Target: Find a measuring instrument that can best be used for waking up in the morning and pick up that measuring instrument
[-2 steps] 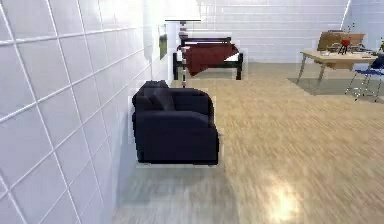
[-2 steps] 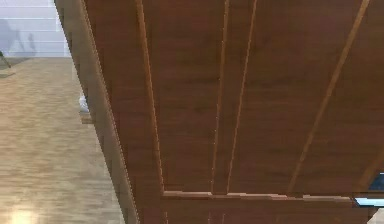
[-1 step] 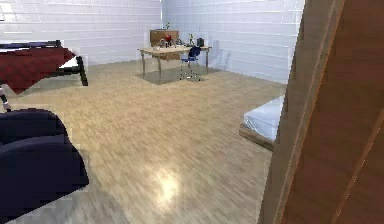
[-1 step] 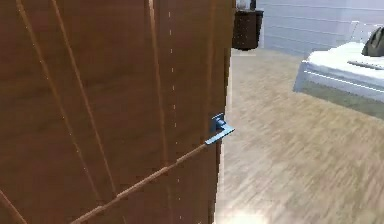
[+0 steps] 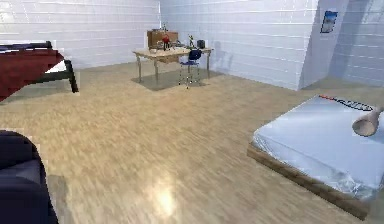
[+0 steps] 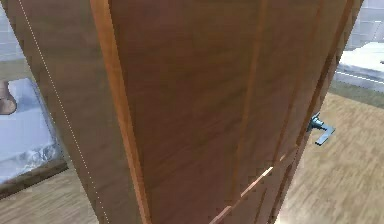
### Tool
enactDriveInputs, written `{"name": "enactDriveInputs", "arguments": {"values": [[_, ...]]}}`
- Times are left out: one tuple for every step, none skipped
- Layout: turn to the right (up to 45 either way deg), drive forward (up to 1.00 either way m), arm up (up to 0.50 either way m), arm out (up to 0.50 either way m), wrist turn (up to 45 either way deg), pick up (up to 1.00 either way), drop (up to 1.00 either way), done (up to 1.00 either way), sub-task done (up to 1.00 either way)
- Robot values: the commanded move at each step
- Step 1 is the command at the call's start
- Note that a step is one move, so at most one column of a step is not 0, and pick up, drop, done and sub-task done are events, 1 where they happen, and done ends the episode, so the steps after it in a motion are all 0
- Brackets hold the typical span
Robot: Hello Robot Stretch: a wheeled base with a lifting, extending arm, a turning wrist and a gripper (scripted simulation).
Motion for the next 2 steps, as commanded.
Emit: {"name": "enactDriveInputs", "arguments": {"values": [[6.0, 0.00, 0.00, 0.00, 0.0, 0.00, 0.00, 0.00, 0.00], [0.0, 1.00, 0.00, 0.00, 0.0, 0.00, 0.00, 0.00, 0.00]]}}
